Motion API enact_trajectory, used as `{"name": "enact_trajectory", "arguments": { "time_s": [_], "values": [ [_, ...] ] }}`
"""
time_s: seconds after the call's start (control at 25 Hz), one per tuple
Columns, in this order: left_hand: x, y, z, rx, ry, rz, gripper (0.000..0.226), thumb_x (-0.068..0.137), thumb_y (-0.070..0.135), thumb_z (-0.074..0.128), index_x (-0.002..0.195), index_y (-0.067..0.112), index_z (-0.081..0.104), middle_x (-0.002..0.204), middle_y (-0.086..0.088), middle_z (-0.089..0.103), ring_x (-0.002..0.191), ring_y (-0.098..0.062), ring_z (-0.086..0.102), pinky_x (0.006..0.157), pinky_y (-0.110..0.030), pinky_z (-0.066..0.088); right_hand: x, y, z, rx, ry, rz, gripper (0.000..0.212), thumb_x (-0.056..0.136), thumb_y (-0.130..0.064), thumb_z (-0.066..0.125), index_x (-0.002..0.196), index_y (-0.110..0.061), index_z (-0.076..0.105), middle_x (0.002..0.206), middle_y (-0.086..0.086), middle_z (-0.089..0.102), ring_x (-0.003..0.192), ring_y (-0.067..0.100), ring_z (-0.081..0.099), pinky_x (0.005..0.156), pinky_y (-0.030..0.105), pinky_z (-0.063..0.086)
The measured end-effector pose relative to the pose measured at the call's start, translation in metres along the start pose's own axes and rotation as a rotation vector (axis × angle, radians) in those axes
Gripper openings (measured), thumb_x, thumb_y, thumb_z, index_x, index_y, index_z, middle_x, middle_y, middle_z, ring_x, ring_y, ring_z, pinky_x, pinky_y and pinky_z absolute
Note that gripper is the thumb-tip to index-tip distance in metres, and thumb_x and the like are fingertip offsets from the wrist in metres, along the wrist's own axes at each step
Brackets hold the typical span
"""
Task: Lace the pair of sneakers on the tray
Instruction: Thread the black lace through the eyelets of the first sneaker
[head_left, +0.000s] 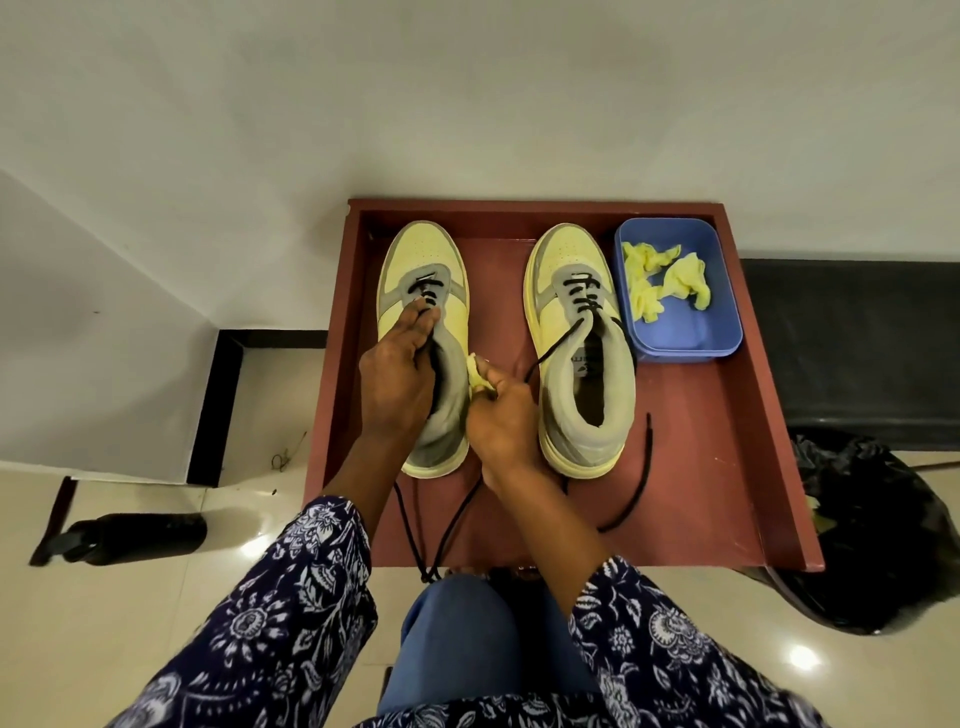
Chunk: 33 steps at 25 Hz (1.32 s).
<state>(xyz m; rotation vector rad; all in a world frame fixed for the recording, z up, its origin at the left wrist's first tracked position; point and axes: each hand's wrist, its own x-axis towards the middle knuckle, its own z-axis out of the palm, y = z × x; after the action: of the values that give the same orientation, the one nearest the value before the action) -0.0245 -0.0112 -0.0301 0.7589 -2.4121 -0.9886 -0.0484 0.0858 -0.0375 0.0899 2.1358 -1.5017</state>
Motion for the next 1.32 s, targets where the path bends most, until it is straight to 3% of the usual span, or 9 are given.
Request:
{"name": "enact_trajectory", "arguments": {
  "time_s": [0.16, 0.4, 0.6, 0.8, 1.04, 1.2, 1.32],
  "values": [
    [0.0, 0.001, 0.001, -0.004, 0.005, -0.009, 0.035, 0.087, -0.009, 0.047, 0.119, 0.001, 0.06, 0.13, -0.012, 0.055, 0.122, -0.013, 0.049, 0.098, 0.001, 0.024, -0.025, 0.02, 0.0, -0.078, 0.013, -0.001, 0.044, 0.088, 0.0, 0.044, 0.127, -0.016, 0.056, 0.127, 0.003, 0.058, 0.114, 0.019, 0.056, 0.1, 0.033, 0.046],
    [0.0, 0.002, 0.001, -0.011, 0.004, -0.028, 0.035, 0.088, -0.007, 0.047, 0.119, 0.002, 0.06, 0.131, -0.012, 0.056, 0.122, -0.019, 0.051, 0.099, -0.003, 0.025, -0.055, 0.036, 0.005, -0.096, -0.007, -0.015, 0.038, 0.09, 0.001, 0.048, 0.127, -0.004, 0.054, 0.116, 0.016, 0.055, 0.104, 0.027, 0.057, 0.089, 0.028, 0.046],
    [0.0, 0.003, 0.0, -0.012, -0.011, -0.031, 0.034, 0.089, -0.006, 0.047, 0.12, 0.002, 0.059, 0.131, -0.012, 0.055, 0.123, -0.019, 0.051, 0.099, -0.004, 0.026, -0.037, 0.031, 0.002, -0.062, -0.001, 0.074, 0.038, 0.087, -0.001, 0.049, 0.123, -0.01, 0.058, 0.121, 0.007, 0.06, 0.111, 0.022, 0.058, 0.092, 0.024, 0.045],
    [0.0, 0.001, 0.0, -0.007, -0.018, -0.037, 0.036, 0.088, -0.007, 0.047, 0.121, 0.002, 0.058, 0.132, -0.012, 0.054, 0.123, -0.019, 0.05, 0.096, 0.004, 0.02, -0.037, 0.011, -0.003, 0.07, 0.042, 0.063, 0.039, 0.089, -0.002, 0.05, 0.125, -0.014, 0.057, 0.117, -0.005, 0.058, 0.106, 0.007, 0.053, 0.095, 0.021, 0.044],
    [0.002, 0.001, 0.0, -0.019, -0.034, -0.066, 0.035, 0.09, -0.006, 0.046, 0.121, 0.003, 0.058, 0.134, -0.009, 0.053, 0.125, -0.017, 0.049, 0.099, -0.004, 0.024, -0.054, 0.039, 0.015, -0.092, 0.087, -0.076, 0.03, 0.089, -0.002, 0.05, 0.117, -0.003, 0.062, 0.106, 0.016, 0.061, 0.096, 0.025, 0.059, 0.089, 0.035, 0.05],
    [0.0, 0.003, -0.001, -0.05, -0.029, -0.068, 0.035, 0.09, -0.005, 0.046, 0.121, 0.004, 0.058, 0.133, -0.009, 0.054, 0.124, -0.017, 0.049, 0.099, -0.004, 0.026, -0.063, 0.053, 0.027, 0.049, 0.123, 0.112, 0.022, 0.093, -0.011, 0.05, 0.109, -0.004, 0.063, 0.099, 0.009, 0.065, 0.087, 0.015, 0.058, 0.076, 0.025, 0.048],
    [-0.001, 0.005, -0.002, -0.062, -0.02, -0.072, 0.034, 0.09, -0.005, 0.046, 0.121, 0.003, 0.058, 0.133, -0.009, 0.054, 0.124, -0.017, 0.049, 0.098, -0.003, 0.026, -0.059, 0.052, 0.028, 0.147, 0.157, 0.242, 0.018, 0.089, -0.005, 0.053, 0.097, -0.008, 0.068, 0.085, 0.002, 0.063, 0.077, 0.012, 0.053, 0.07, 0.023, 0.044]
  ]
}}
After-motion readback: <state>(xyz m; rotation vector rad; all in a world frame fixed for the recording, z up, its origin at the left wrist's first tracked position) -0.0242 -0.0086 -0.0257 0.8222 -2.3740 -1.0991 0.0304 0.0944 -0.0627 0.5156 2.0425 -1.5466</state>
